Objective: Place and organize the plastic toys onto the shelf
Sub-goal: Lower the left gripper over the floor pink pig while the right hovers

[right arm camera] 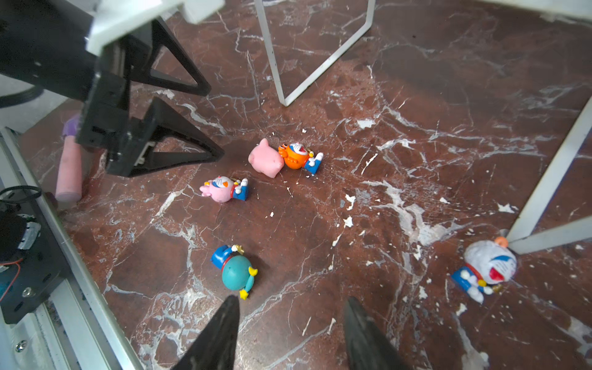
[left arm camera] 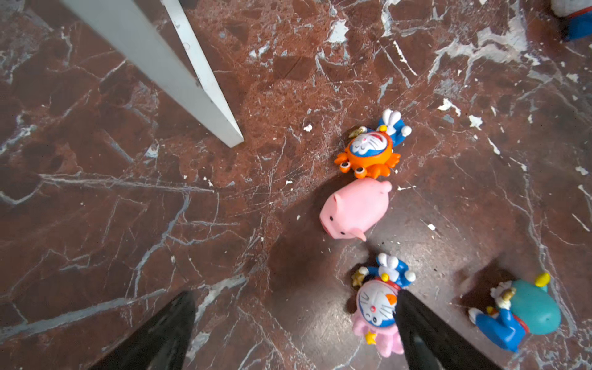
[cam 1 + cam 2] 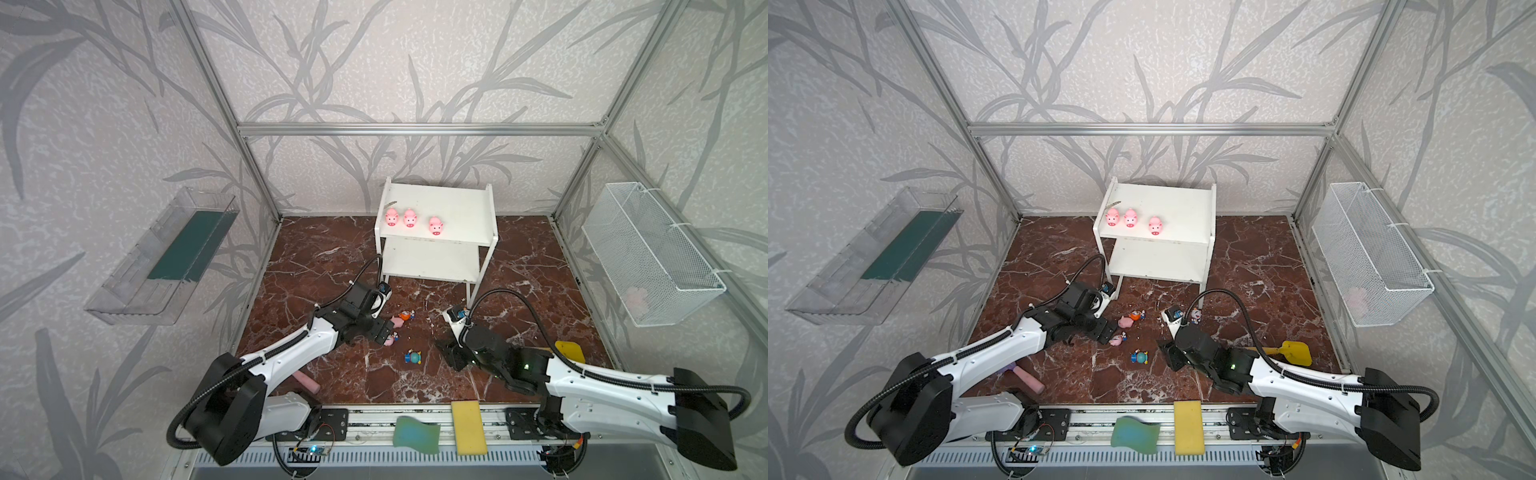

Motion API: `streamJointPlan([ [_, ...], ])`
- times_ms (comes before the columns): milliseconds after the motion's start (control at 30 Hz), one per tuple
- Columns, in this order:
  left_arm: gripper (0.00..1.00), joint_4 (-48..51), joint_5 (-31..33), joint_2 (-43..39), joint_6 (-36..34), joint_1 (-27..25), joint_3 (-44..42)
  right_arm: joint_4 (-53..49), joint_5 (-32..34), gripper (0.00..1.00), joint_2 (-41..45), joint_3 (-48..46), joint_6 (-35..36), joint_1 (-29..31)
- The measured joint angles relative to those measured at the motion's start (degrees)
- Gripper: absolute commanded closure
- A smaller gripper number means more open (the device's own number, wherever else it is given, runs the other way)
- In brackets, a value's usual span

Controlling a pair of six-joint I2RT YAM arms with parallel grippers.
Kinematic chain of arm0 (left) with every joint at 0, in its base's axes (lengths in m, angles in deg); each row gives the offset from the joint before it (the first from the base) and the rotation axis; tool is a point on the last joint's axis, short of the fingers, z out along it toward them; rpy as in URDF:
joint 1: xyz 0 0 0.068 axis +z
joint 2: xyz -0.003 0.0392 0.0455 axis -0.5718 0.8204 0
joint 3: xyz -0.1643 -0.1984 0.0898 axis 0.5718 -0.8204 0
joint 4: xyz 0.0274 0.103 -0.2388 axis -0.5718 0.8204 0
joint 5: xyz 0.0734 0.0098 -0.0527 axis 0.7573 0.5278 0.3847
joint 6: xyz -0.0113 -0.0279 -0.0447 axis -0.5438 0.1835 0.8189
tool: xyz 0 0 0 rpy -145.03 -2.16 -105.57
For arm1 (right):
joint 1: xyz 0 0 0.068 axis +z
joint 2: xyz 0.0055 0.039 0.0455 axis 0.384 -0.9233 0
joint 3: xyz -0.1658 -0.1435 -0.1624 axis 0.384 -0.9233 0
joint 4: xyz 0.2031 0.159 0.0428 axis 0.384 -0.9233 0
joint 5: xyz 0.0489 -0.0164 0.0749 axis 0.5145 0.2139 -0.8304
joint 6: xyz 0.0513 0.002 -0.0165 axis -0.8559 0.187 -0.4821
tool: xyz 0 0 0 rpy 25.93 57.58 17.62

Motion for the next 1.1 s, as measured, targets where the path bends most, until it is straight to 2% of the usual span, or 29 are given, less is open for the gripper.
streamJointPlan([
  [267, 0.01, -0.1, 0.8, 5.9, -1.9, -1.0, 3.7, -0.8, 2.1, 0.39, 8.4, -2.6, 2.2, 0.0],
  [533, 0.01, -0.5, 4.6, 6.4, -2.3, -3.9, 3.9, -2.2, 3.6, 0.38, 12.3, -2.8, 3.6, 0.0],
  [733, 0.01, -3.6, 7.6, 6.3, 0.8, -5.4, 3.8, -2.8, 4.1, 0.37, 12.6, -3.1, 4.2, 0.0],
  [1100, 0.01, -10.3, 8.3, 7.4, 7.3, -7.0, 0.5, -4.2, 4.2, 0.37, 14.7, -3.2, 4.6, 0.0],
])
